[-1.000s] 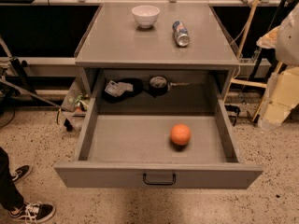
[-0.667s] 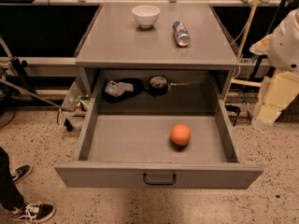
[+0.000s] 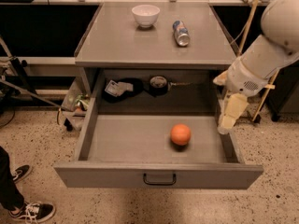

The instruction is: Pick orange from top drawer and place on counter

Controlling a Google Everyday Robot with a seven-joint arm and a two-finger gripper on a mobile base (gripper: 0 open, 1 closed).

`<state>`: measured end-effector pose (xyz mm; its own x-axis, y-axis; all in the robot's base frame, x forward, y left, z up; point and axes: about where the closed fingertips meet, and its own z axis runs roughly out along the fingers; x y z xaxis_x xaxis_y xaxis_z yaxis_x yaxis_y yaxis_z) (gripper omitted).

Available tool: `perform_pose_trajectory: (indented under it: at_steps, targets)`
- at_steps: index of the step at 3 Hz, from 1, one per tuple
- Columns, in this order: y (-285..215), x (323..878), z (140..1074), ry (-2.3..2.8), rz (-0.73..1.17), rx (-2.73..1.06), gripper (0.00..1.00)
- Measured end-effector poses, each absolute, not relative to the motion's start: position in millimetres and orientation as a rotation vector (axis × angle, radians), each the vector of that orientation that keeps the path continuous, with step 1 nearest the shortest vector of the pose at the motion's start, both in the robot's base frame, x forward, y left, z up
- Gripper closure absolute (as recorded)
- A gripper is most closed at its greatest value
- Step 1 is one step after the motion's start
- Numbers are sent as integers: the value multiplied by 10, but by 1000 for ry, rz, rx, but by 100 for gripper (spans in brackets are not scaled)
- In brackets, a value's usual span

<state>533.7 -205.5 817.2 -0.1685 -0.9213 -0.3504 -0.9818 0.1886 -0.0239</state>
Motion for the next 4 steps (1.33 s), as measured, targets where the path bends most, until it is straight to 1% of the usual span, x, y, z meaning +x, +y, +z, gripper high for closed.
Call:
perform_pose_trajectory:
  at_steps: [1, 2, 3, 4]
  targets:
    - [-1936, 5620, 7601, 2162, 426, -1844, 0]
    - [-1761, 5720, 7170, 2117, 476, -1886, 0]
    - [-1754, 5728, 7143, 2116, 478, -1886, 0]
    - [-1685, 5732, 6962, 2111, 521, -1882, 0]
